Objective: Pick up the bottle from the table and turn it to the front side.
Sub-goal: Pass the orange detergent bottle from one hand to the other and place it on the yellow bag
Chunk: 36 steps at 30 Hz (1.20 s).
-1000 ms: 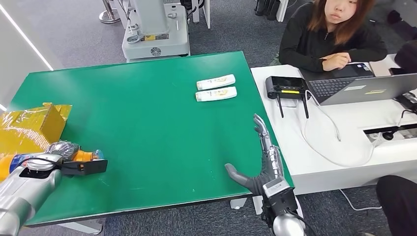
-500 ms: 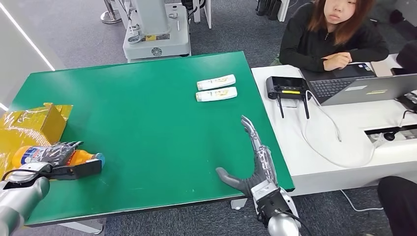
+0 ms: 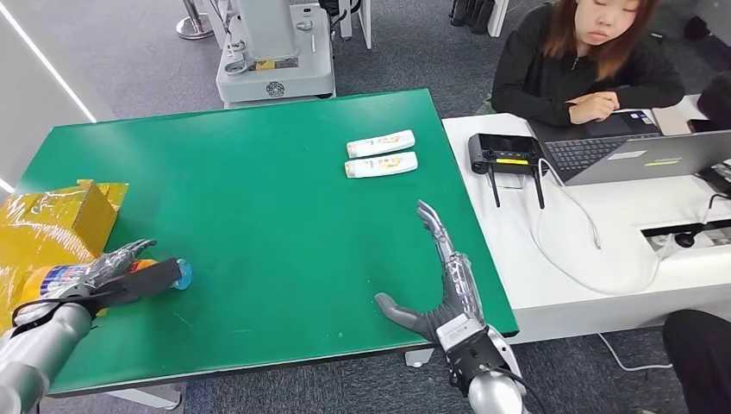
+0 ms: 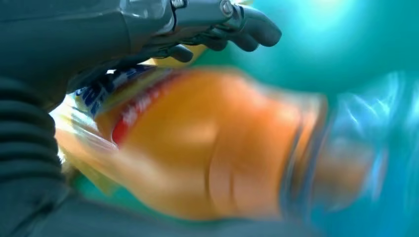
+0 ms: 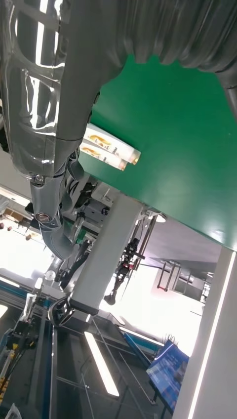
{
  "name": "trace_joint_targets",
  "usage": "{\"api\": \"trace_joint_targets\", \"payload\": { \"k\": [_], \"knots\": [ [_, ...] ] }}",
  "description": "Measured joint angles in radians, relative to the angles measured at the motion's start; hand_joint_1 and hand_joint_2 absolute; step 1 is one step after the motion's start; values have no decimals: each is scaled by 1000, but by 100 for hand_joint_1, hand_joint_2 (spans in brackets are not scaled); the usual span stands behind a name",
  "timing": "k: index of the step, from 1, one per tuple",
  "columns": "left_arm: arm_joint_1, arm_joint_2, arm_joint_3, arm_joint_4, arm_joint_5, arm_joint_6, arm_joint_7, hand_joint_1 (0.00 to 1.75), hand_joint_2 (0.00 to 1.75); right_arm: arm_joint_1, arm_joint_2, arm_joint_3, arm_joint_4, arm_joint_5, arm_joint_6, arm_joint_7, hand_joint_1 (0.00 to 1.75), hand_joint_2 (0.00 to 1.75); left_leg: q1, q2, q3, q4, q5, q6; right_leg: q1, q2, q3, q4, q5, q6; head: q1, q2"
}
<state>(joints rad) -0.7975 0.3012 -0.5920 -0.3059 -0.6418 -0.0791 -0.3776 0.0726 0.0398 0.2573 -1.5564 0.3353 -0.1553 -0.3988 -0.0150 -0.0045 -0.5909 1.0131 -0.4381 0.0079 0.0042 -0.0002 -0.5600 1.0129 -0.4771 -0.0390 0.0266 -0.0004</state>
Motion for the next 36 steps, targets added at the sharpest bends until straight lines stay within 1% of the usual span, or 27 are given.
{"api": "trace_joint_targets", "payload": {
  "k": [4,7,10,12,15,17,18,20,22,24,27,33,36],
  "knots": [
    [-2,-26,155,-1,188,-181,-8,0,0,-4,7,-1,10,8,6,-1,0,175,-1,-1,2,-1,-1,1,-1,-1,2,0,0,0,0,0],
    [-1,-44,247,-1,266,-266,11,0,0,-8,11,-1,19,14,6,-1,0,175,-2,1,3,-1,-1,1,-1,1,3,0,0,0,0,0],
    [0,-59,334,-1,364,-349,58,0,0,-9,14,-1,25,14,6,-1,0,175,-2,1,5,-1,0,1,-1,1,4,0,0,0,0,0],
    [3,-66,387,-1,408,-380,78,0,0,-8,16,-1,27,14,6,-1,0,175,-2,0,5,-1,0,1,0,1,4,0,0,0,0,0],
    [10,-80,439,-1,430,-370,76,0,0,-7,20,-1,27,14,2,-1,0,175,-2,1,5,-1,0,1,0,1,4,0,0,0,0,0],
    [18,-92,462,-2,439,-347,42,0,0,-4,22,-1,26,15,-1,0,0,175,-2,1,5,-1,0,1,0,1,4,0,0,0,0,0],
    [25,-99,470,-4,445,-335,7,0,0,-2,24,-1,23,16,-3,1,0,175,-2,1,5,-1,0,1,0,1,3,0,0,0,0,0],
    [45,-119,486,-12,468,-320,-94,0,0,3,29,-2,17,17,-8,3,0,175,-2,1,4,-1,0,1,-1,1,3,0,0,0,0,0],
    [74,-143,501,-27,503,-324,-200,0,0,8,32,-3,10,19,-12,2,0,175,-2,1,3,0,0,1,-1,1,1,0,0,0,0,0],
    [112,-174,513,-60,543,-330,-272,0,0,12,34,-4,5,25,-14,-1,0,175,-2,1,1,0,0,1,-1,1,0,0,0,0,0,0],
    [184,-228,520,-174,615,-306,-318,0,0,16,36,-4,2,31,-23,-12,0,175,-2,1,-3,1,-1,1,-1,2,-3,0,0,0,0,0],
    [320,-327,520,-508,726,-204,-325,0,0,17,36,6,13,-6,-51,-41,0,175,-2,1,-6,2,-2,3,-1,1,-6,-1,0,1,0,0],
    [378,-368,515,-678,717,-127,-325,0,0,17,36,20,23,-32,-68,-54,0,175,-2,1,-8,2,-2,3,-1,1,-7,-1,0,1,0,0]
  ]
}}
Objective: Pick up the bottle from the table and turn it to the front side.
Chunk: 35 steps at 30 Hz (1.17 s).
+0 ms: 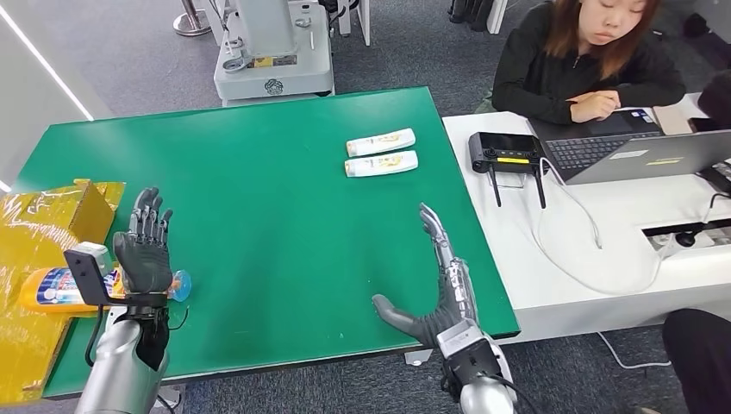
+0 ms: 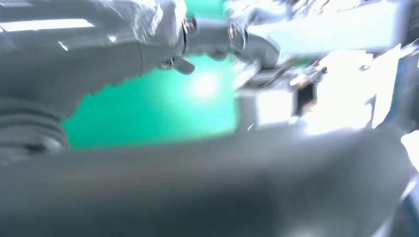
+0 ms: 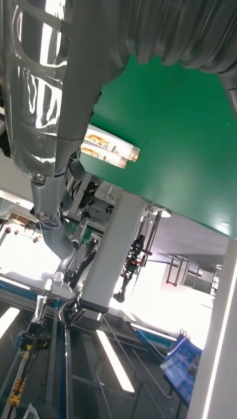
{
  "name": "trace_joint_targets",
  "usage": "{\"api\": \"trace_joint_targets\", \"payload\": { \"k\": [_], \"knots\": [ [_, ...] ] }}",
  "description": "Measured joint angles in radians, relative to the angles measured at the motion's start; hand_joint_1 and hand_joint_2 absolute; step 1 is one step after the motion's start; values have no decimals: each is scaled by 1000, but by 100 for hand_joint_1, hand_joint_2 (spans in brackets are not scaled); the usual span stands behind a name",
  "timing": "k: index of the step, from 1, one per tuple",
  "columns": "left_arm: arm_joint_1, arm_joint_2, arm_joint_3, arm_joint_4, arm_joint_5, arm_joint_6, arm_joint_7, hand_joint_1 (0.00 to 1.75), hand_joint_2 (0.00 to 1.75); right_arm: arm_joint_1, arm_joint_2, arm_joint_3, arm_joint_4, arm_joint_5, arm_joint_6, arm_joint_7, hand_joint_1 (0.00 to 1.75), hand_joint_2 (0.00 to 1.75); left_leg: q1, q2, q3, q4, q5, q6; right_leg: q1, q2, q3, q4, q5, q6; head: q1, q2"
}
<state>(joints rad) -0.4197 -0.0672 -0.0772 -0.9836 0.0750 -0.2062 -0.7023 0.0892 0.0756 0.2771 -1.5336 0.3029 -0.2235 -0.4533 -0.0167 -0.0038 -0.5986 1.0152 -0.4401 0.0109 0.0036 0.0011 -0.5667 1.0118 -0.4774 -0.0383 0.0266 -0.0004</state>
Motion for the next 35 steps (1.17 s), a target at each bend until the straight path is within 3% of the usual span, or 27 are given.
{"api": "trace_joint_targets", "payload": {
  "k": [6,12,18,22,35],
  "knots": [
    [107,-32,-88,-287,-37,116,0,0,0,3,-2,23,1,-43,-46,-17,0,175,0,0,-1,0,0,0,0,0,-1,0,0,0,0,0],
    [216,-24,-231,-453,-70,191,0,0,0,35,-18,34,-44,-102,-95,-45,0,175,0,0,-2,0,-2,2,0,0,-2,0,-1,2,0,0],
    [297,1,-377,-479,-104,269,0,0,0,89,-38,51,-134,-142,-144,-59,0,175,0,0,-2,0,-3,3,0,0,-2,0,-2,3,0,0],
    [344,8,-430,-479,-104,293,0,0,0,121,-45,69,-178,-153,-169,-48,0,175,0,0,-2,0,-4,3,0,0,-2,-1,-3,3,0,0],
    [377,15,-448,-478,-111,281,0,0,0,150,-63,112,-199,-172,-177,-34,0,175,0,0,-2,0,-4,3,0,0,-2,-1,-3,3,0,0]
  ]
}}
